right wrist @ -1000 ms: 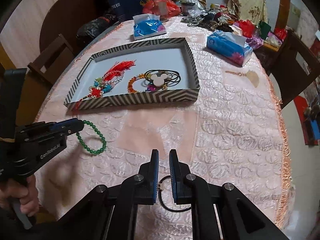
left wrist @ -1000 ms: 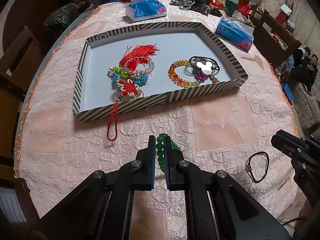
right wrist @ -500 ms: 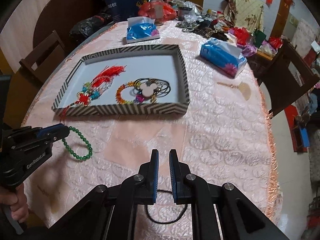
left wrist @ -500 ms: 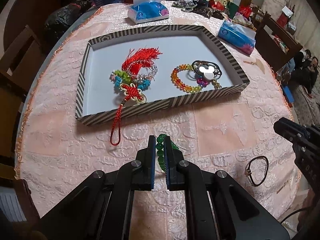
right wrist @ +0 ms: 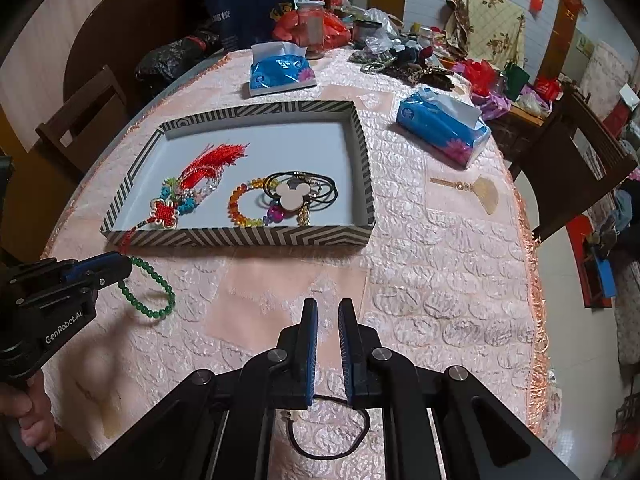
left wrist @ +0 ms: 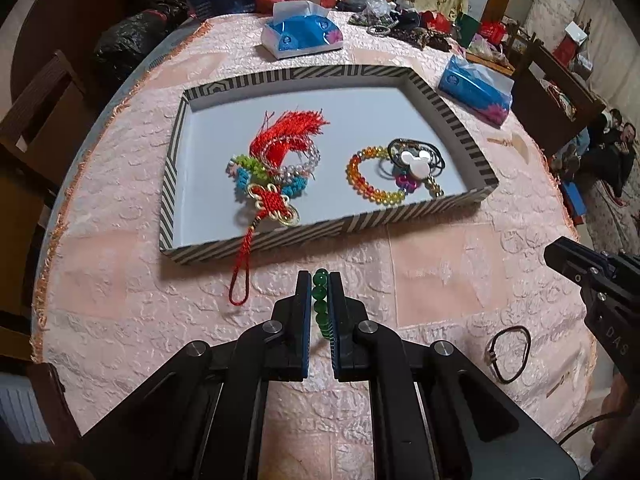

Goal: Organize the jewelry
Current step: 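Lower the green bracelet into the tray and open the left tool while the right tool carries the hair tie, then lower the black hair tie into the tray and open the right tool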

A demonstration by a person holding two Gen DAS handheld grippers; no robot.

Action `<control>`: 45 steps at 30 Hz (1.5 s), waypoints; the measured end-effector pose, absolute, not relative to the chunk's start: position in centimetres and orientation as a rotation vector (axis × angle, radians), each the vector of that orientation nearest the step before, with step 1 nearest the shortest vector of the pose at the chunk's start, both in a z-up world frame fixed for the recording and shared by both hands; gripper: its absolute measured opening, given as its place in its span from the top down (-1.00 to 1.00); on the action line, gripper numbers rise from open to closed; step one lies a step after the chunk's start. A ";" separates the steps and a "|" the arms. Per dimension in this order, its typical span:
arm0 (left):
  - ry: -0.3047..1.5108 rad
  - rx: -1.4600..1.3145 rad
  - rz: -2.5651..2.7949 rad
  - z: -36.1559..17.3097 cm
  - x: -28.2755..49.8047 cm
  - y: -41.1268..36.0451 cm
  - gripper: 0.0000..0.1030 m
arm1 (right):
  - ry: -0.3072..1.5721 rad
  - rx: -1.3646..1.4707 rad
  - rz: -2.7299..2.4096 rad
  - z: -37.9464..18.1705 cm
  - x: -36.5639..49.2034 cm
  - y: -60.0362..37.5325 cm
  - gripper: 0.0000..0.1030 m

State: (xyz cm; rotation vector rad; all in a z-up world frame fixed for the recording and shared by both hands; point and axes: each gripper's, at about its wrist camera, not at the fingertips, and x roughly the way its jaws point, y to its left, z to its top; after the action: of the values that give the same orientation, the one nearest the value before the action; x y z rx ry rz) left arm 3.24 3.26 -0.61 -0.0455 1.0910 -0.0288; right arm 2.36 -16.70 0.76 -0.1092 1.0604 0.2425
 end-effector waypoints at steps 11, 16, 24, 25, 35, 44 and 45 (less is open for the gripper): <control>1.051 -0.089 -0.005 1.4 5.3 4.6 0.88 | 1.040 -0.108 0.261 1.7 4.1 -16.2 0.81; 1.026 -0.106 0.015 2.6 7.2 5.6 0.88 | 1.012 -0.057 0.314 2.7 5.6 -16.0 0.81; 0.983 -0.124 0.026 4.4 10.9 6.5 0.88 | 0.962 0.091 0.413 4.0 9.4 -16.4 0.81; 0.977 -0.127 0.025 4.6 11.2 6.5 0.88 | 0.957 0.099 0.423 4.1 9.9 -16.4 0.81; 0.993 -0.095 -0.132 1.9 7.3 5.9 0.88 | 1.018 0.117 0.426 1.6 7.6 -21.0 0.81; 1.104 -0.125 -0.148 -3.0 2.5 8.1 0.88 | 1.127 0.217 0.450 -4.5 -0.6 -23.5 0.41; 1.111 -0.135 -0.144 -3.3 2.2 8.1 0.88 | 1.138 0.225 0.448 -5.0 -1.3 -23.4 0.41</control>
State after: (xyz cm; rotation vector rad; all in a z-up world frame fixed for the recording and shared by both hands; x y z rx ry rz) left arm 2.19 8.10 -3.26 -0.1348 1.1108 -0.1439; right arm -1.26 -23.40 -4.96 0.2254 1.1379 0.4484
